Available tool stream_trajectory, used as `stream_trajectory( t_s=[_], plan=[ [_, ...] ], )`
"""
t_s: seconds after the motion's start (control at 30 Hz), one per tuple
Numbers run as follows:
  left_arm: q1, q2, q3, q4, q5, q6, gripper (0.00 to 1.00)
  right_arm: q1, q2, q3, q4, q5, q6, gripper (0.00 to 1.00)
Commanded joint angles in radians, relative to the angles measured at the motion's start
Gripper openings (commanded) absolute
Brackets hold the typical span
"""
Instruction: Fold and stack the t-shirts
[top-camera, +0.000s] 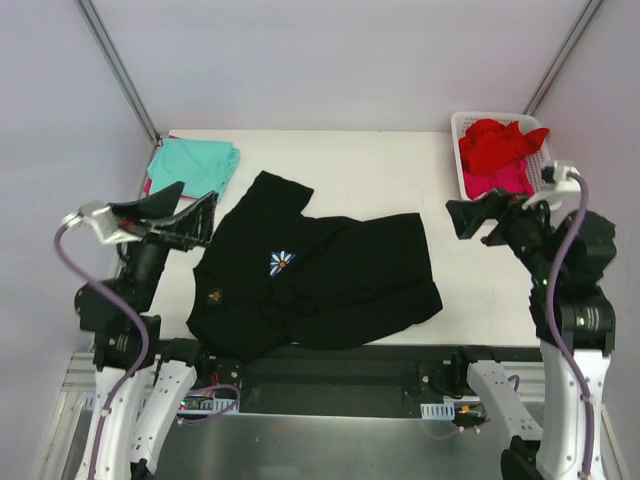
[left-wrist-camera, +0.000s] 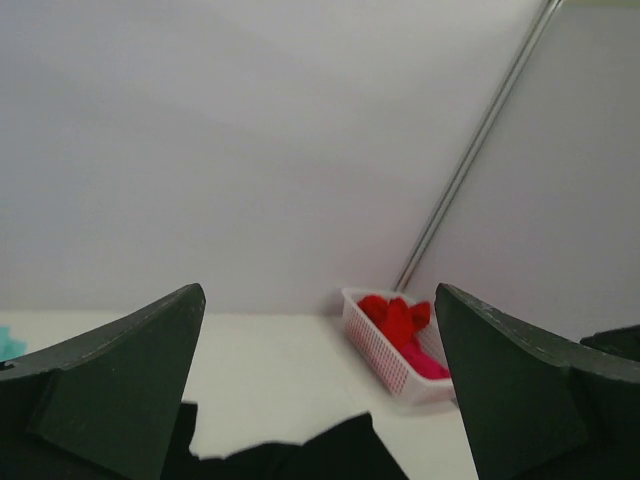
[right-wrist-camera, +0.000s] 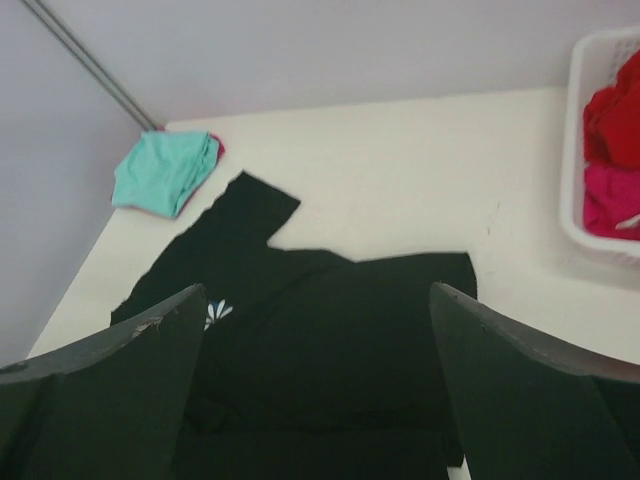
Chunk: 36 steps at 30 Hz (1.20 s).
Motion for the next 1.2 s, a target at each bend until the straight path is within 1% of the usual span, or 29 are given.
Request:
stream_trajectory(
  t_s=[0.0, 0.07, 0.17, 0.2, 0.23, 0.27, 0.3, 0.37, 0.4, 0.43, 0.47, 0.5, 0.53, 0.57, 0.6, 0.63, 0.67, 0.7, 0.73, 0.77, 0.83, 0.87, 0.9, 0.93, 0.97, 1.03, 1.13, 1.17],
  plan=[
    [0.006, 0.147, -0.010, -0.090, 0.114, -0.090, 0.99, -0.001, 0.163, 0.061, -0.130, -0.069, -0.003, 0.96],
    [0.006, 0.196, -0.024, -0.092, 0.114, -0.113, 0.99, 0.002, 0.190, 0.037, -0.126, -0.054, -0.013, 0.96],
    [0.006, 0.297, -0.057, -0.093, 0.055, -0.136, 0.99, 0.001, 0.232, -0.035, -0.078, -0.021, -0.014, 0.96],
    [0.006, 0.357, -0.057, -0.096, 0.051, -0.130, 0.99, 0.001, 0.253, -0.058, -0.068, -0.009, -0.013, 0.96],
    [0.006, 0.389, -0.053, -0.096, 0.057, -0.126, 0.99, 0.001, 0.278, -0.058, -0.072, -0.005, -0.051, 0.96],
    [0.006, 0.423, -0.047, -0.096, 0.067, -0.123, 0.99, 0.001, 0.337, -0.060, -0.074, 0.003, -0.063, 0.96],
    [0.006, 0.493, -0.024, -0.103, 0.085, -0.123, 0.99, 0.002, 0.366, -0.055, -0.077, 0.009, -0.074, 0.96],
    [0.006, 0.567, 0.005, -0.104, 0.111, -0.107, 0.99, 0.001, 0.431, -0.031, -0.083, 0.021, -0.091, 0.96],
    [0.006, 0.639, 0.040, -0.110, 0.139, -0.097, 0.99, 0.002, 0.493, -0.011, -0.089, 0.043, -0.091, 0.96],
    [0.006, 0.678, 0.061, -0.110, 0.154, -0.086, 0.99, 0.002, 0.521, 0.033, -0.098, 0.051, -0.086, 0.96],
    [0.006, 0.715, 0.106, -0.115, 0.171, -0.066, 0.99, 0.002, 0.546, 0.049, -0.097, 0.052, -0.077, 0.96],
    [0.006, 0.792, 0.131, -0.118, 0.197, -0.054, 0.99, 0.002, 0.590, 0.064, -0.088, 0.046, -0.068, 0.96],
    [0.007, 0.836, 0.157, -0.119, 0.218, -0.046, 0.99, 0.002, 0.610, 0.095, -0.066, 0.038, -0.056, 0.96],
    [0.009, 0.882, 0.227, -0.127, 0.241, -0.023, 0.99, 0.002, 0.638, 0.118, -0.066, 0.032, -0.036, 0.96],
    [0.010, 0.976, 0.269, -0.145, 0.258, -0.015, 0.99, 0.004, 0.678, 0.135, -0.062, 0.029, -0.033, 0.96],
    [0.012, 1.029, 0.315, -0.196, 0.303, -0.012, 0.99, 0.004, 0.701, 0.155, -0.065, 0.026, -0.027, 0.96],
    [0.016, 1.081, 0.411, -0.222, 0.326, -0.012, 0.99, 0.005, 0.716, 0.191, -0.069, 0.009, -0.024, 0.96],
    [0.021, 1.183, 0.459, -0.248, 0.358, -0.018, 0.99, 0.004, 0.730, 0.202, -0.068, -0.006, -0.025, 0.96],
    [0.038, 1.237, 0.505, -0.282, 0.419, -0.026, 0.99, 0.007, 0.744, 0.213, -0.071, -0.012, -0.024, 0.96],
    [0.047, 1.340, 0.598, -0.300, 0.458, -0.040, 0.99, 0.008, 0.746, 0.221, -0.074, -0.017, -0.023, 0.96],
    [0.070, 1.438, 0.691, -0.352, 0.495, -0.041, 0.99, 0.013, 0.740, 0.219, -0.072, -0.017, -0.025, 0.96],
    [0.097, 1.530, 0.773, -0.409, 0.504, -0.056, 0.99, 0.016, 0.733, 0.218, -0.072, -0.015, -0.027, 0.96],
    [0.110, 1.566, 0.803, -0.420, 0.501, -0.063, 0.99, 0.018, 0.730, 0.218, -0.078, -0.012, -0.031, 0.96],
    [0.118, 1.591, 0.823, -0.434, 0.460, -0.040, 0.99, 0.022, 0.720, 0.218, -0.087, -0.011, -0.031, 0.96],
    [0.125, 1.612, 0.850, -0.472, 0.352, -0.020, 0.99, 0.025, 0.714, 0.216, -0.092, -0.006, -0.034, 0.96],
    [0.124, 1.632, 0.887, -0.520, 0.250, 0.050, 0.99, 0.037, 0.700, 0.212, -0.112, 0.006, -0.046, 0.96],
    [0.125, 1.709, 1.028, -0.653, 0.209, 0.150, 0.99, 0.053, 0.669, 0.195, -0.127, 0.046, -0.063, 0.96],
    [0.124, 1.751, 1.117, -0.693, 0.191, 0.175, 0.99, 0.056, 0.660, 0.192, -0.129, 0.057, -0.065, 0.96]
  ],
)
